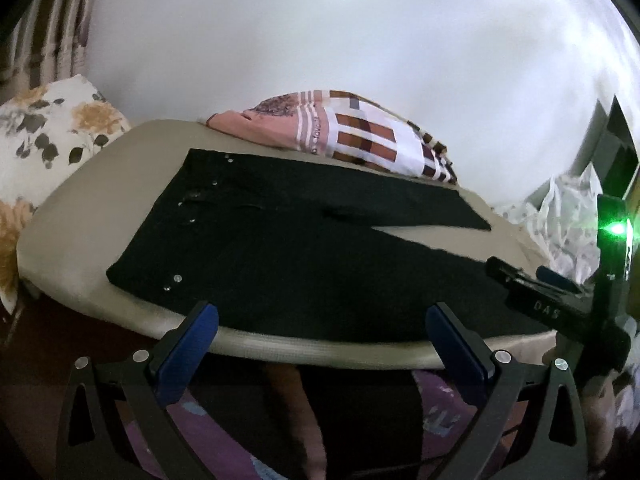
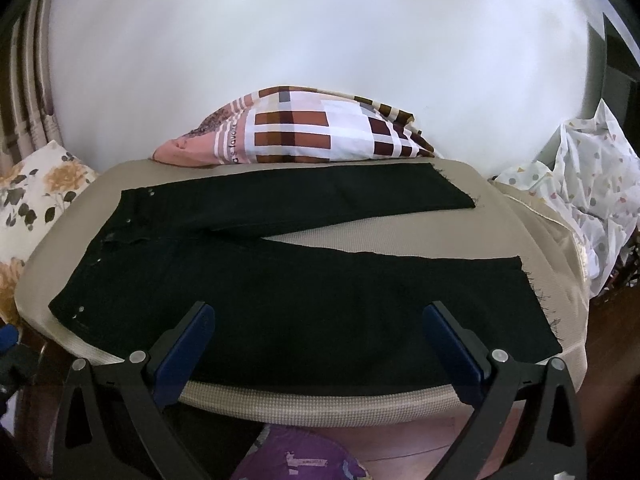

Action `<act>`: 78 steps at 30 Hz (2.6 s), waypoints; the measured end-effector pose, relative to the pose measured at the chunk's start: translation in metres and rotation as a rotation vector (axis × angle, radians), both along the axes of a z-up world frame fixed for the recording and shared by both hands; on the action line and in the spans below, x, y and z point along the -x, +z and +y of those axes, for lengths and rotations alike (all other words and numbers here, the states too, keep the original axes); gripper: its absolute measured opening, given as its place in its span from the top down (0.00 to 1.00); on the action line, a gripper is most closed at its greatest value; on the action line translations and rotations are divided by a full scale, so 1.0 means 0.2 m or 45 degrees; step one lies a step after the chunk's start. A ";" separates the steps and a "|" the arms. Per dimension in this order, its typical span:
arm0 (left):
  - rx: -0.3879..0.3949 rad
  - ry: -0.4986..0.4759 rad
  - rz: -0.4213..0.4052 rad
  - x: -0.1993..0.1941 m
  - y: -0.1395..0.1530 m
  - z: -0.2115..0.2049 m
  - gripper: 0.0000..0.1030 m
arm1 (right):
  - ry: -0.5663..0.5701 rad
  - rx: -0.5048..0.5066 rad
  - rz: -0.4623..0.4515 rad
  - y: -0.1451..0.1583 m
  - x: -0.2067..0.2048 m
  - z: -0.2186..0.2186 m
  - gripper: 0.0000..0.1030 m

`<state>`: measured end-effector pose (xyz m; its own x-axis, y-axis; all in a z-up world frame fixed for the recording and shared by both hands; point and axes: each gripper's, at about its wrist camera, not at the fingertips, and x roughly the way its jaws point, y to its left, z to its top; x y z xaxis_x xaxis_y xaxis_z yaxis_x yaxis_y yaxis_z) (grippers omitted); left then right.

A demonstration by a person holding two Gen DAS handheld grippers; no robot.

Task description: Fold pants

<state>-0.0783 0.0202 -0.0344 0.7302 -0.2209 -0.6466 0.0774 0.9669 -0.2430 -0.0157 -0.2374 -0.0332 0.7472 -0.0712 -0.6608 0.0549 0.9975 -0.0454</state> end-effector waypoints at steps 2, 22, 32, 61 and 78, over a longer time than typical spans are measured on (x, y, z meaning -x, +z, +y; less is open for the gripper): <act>-0.056 0.031 0.021 -0.04 0.00 0.01 0.00 | -0.006 -0.010 0.019 -0.01 -0.02 -0.01 0.00; -0.175 -0.087 0.201 -1.57 -0.22 0.97 0.27 | -0.082 0.038 0.196 -0.16 -0.32 -0.04 0.00; -0.046 -0.139 0.329 -2.09 -0.49 1.17 0.46 | -0.124 0.105 0.266 -0.23 -0.45 -0.02 0.00; 0.064 -0.207 0.047 -1.81 -0.24 0.90 0.84 | 0.254 -0.682 0.395 -0.21 -1.10 0.05 0.07; 0.189 -0.166 -0.009 -1.22 -0.16 0.74 0.84 | 0.068 -1.395 0.729 -0.68 -1.98 0.10 0.67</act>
